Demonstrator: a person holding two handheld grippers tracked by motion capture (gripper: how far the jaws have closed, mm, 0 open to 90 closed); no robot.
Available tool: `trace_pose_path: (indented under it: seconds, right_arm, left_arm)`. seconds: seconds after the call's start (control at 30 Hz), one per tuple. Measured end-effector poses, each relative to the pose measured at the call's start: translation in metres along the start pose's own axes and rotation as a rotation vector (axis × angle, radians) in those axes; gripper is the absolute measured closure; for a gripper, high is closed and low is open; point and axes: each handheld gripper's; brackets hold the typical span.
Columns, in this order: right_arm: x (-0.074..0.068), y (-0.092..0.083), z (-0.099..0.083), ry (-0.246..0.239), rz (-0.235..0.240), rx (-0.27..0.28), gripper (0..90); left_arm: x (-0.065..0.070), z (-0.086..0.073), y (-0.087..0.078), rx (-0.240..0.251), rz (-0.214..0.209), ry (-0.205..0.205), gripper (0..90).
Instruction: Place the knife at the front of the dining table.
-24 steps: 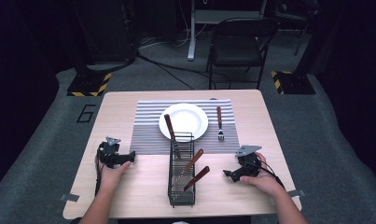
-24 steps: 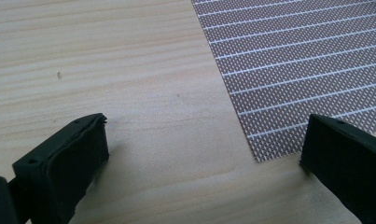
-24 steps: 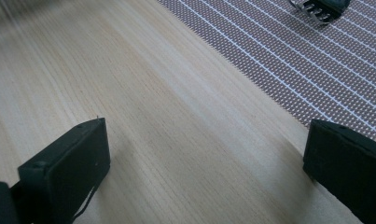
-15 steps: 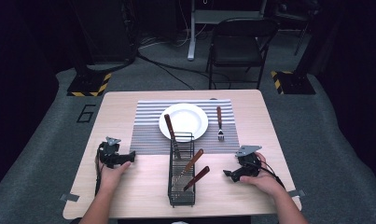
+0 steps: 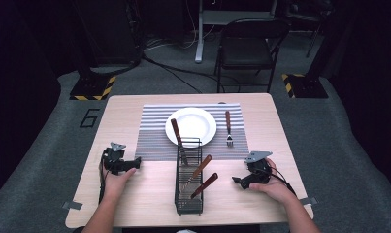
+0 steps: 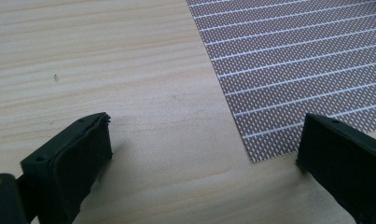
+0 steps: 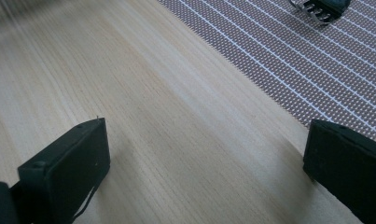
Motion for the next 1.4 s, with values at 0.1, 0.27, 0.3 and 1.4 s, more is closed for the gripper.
trace_pose_path:
  seconds: [0.1, 0.27, 0.3, 1.4]
  right_arm:
    - [0.000, 0.000, 0.000, 0.000, 0.000, 0.000, 0.0]
    - [0.000, 0.000, 0.000, 0.000, 0.000, 0.000, 0.0]
    - [0.000, 0.000, 0.000, 0.000, 0.000, 0.000, 0.0]
    - [0.000, 0.000, 0.000, -0.002, 0.000, 0.000, 0.0]
  left_arm:
    - [0.001, 0.000, -0.002, -0.007, -0.010, 0.000, 8.5]
    - [0.002, 0.001, -0.005, -0.014, -0.013, 0.003, 15.4]
    - [0.002, 0.002, -0.005, -0.016, -0.011, 0.000, 15.9]
    - [0.041, 0.036, -0.056, 0.033, -0.164, 0.013, 46.5]
Point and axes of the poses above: each handheld gripper's, and its own axes: y roughly forward along the jaws, z roughly out of its top, x roughly to its right, and after that the axes turned 8 degrees about -z, right-handed
